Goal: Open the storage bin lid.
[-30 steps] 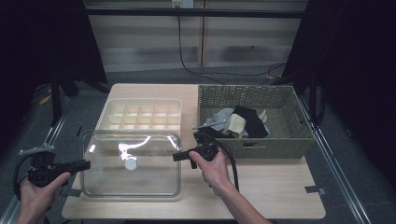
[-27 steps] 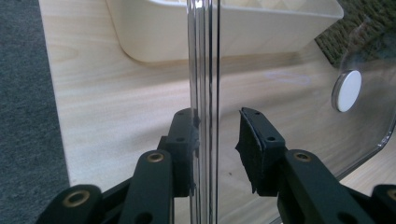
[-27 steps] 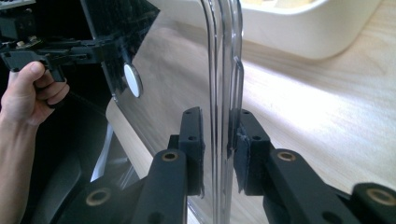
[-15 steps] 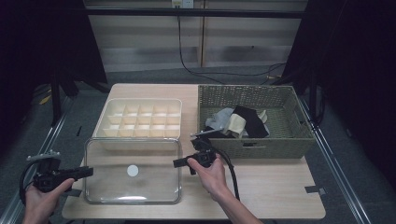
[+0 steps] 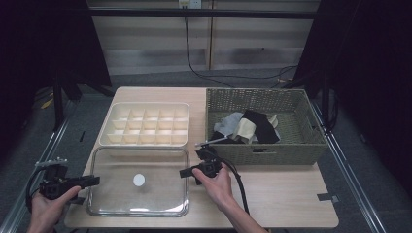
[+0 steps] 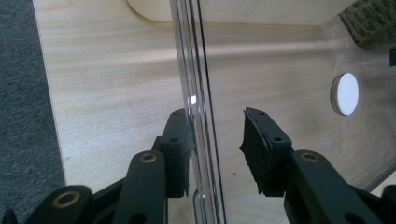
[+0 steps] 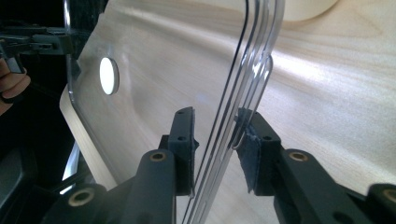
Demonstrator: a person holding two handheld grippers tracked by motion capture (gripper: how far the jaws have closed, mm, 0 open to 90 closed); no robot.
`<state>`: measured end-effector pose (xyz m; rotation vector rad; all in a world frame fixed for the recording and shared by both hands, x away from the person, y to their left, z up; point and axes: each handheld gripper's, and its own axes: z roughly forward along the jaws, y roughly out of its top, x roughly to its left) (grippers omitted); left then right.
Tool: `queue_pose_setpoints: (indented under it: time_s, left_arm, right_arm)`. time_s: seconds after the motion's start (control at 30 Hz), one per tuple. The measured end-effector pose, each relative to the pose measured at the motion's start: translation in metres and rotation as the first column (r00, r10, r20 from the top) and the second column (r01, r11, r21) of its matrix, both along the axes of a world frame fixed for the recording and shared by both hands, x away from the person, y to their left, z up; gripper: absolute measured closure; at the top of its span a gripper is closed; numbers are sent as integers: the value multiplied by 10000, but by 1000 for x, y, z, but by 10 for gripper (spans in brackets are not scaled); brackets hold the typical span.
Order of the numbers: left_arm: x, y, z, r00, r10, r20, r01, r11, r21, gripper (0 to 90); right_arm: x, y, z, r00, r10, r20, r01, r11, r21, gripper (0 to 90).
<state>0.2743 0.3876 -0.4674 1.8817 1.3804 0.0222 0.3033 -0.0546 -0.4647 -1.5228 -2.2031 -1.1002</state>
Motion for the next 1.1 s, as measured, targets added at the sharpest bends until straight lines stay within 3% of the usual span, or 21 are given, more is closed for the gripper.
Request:
queue_pose_setpoints:
  time_s: [0.1,0.47,0.67,0.77,0.9,1.0,1.1]
  left_arm:
    - [1,0,-2,9999,-121,-101,122,9998,124,616]
    - [3,2,-12,9988,133,-463,-142,9997,-182,610]
    - [5,5,-17,9983,55,-582,-38,9995,298,616]
    - [5,6,-20,9976,100,-682,-80,9995,293,623]
    - [6,8,-22,9975,143,-693,-134,9998,135,620]
    - [8,7,-21,9971,273,-707,-259,9995,203,617]
    - [7,8,-22,9974,290,-659,-275,9993,234,614]
  right_arm:
    - [1,0,-4,10000,22,-61,-23,10000,-95,665]
    - [4,6,-15,9999,-94,-68,91,9987,-493,619]
    - [4,10,-21,10000,-92,-13,90,9969,-786,600]
    - [3,11,-25,9999,-114,-32,110,9950,-996,593]
    - [3,11,-26,9999,-138,7,138,9957,-912,600]
    - [2,14,-23,9999,-112,-27,108,9926,-1209,587]
    - [2,16,-23,9996,18,287,23,9900,-1409,570]
